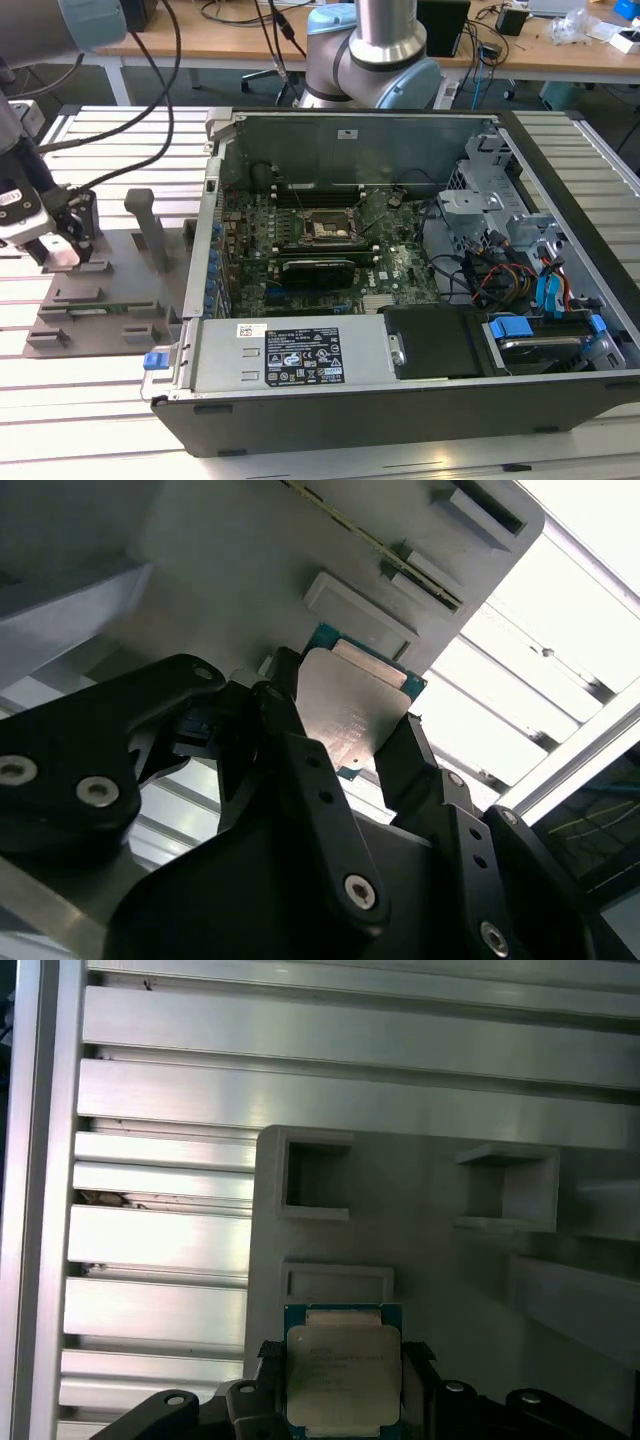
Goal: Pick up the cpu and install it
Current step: 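Pick up the cpu and move it towards the insertion slot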
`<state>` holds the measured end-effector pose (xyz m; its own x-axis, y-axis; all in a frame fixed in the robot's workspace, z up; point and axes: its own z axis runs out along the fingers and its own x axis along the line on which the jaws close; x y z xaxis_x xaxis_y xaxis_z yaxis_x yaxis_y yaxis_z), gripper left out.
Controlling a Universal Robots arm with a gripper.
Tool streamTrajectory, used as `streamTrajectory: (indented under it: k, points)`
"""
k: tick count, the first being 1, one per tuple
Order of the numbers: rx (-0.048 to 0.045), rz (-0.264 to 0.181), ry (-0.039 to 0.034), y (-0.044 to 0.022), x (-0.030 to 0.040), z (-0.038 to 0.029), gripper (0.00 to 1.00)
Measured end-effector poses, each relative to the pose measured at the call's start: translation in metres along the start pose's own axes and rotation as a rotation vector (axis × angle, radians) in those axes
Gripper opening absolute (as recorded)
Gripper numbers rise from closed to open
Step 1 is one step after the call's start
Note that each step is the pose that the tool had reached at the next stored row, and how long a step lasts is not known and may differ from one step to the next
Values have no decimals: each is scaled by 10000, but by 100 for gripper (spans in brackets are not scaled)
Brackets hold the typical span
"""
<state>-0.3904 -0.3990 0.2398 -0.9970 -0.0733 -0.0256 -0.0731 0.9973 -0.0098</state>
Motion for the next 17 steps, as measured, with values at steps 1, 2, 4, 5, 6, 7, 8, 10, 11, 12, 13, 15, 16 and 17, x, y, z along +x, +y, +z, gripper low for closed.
streamTrajectory:
  k: [1, 2, 4, 5, 6, 7, 8, 10, 11, 12, 13, 15, 16, 17]
  points:
    - [0, 0, 0, 0, -1, -23, 55]
    - [0, 0, 0, 0, -1, -44, 55]
    - [0, 0, 0, -1, -2, -80, 55]
    - [0, 0, 0, -1, -3, -127, 55]
    - [0, 0, -1, -2, -4, -154, 55]
    - [0, 0, -1, -2, -5, -174, 55]
    - [0, 0, -1, -2, -5, -204, 55]
    - [0, 0, 0, -2, -7, -255, 55]
    - [0, 0, -1, -3, -7, -276, 55]
    - [0, 0, 0, -3, -8, -299, 55]
    - [0, 0, 0, -3, -8, -321, 55]
    - [0, 1, 0, -3, -9, -367, 55]
    - [0, 0, -1, -4, -10, -395, 55]
    - [0, 0, -1, -4, -11, -419, 55]
